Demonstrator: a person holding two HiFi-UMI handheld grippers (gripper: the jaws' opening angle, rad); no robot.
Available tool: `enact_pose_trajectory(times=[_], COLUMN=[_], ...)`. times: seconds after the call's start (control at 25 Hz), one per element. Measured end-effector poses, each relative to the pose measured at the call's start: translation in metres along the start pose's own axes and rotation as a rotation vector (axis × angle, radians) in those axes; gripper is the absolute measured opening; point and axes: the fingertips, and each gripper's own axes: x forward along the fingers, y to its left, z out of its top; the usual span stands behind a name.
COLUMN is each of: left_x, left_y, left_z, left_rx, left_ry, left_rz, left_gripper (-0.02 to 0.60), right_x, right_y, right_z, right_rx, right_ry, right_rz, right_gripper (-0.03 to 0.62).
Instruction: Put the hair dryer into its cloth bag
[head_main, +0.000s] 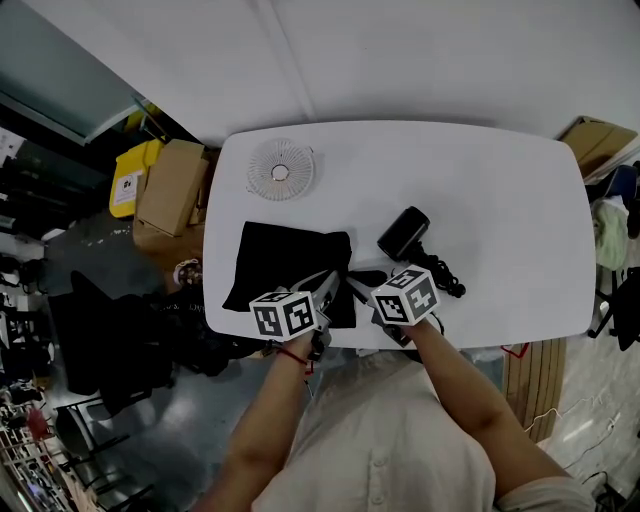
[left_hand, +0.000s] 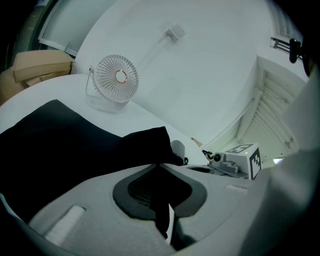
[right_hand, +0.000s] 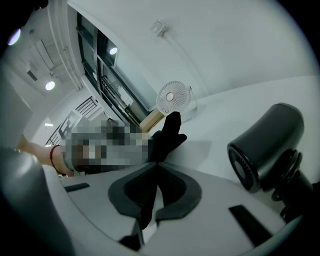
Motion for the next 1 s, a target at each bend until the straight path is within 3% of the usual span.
enact_pose_trajectory(times=[0.4,0.68,0.92,0.96,1.0], left_x=[-0.028,-0.044,-0.042,-0.042,-0.041], left_y=[-0.005,-0.032,-0.033,-0.032,-0.032], left_z=[0.018,0.033,0.033,0.032,0.032], left_rx=[0.047,0.114,0.112,0.107,0.102], left_ry=[0.001,0.030,0.046,0.047,0.048], left_rz=[-0.024,-0.070,-0.060,-0.059,-0.060], left_gripper=[0.023,0.023,0.021,0.021,0.021], right_x=[-0.013,-0.011,-0.008,-0.009,-0.010], right_y=[-0.047,-0.061,-0.060,-0.057,-0.053], right_z=[-0.021,-0.027,-0.027,-0.027,-0.026], right_rx=[0.067,0.096,0.069,0.062,0.058], right_ry=[0.096,0.113,0.101,0.098,0.092], right_rz=[-0.199,-0.229,-0.207,-0.191,-0.173], right_gripper=[0.018,0.020,0.022,0.040,0.101])
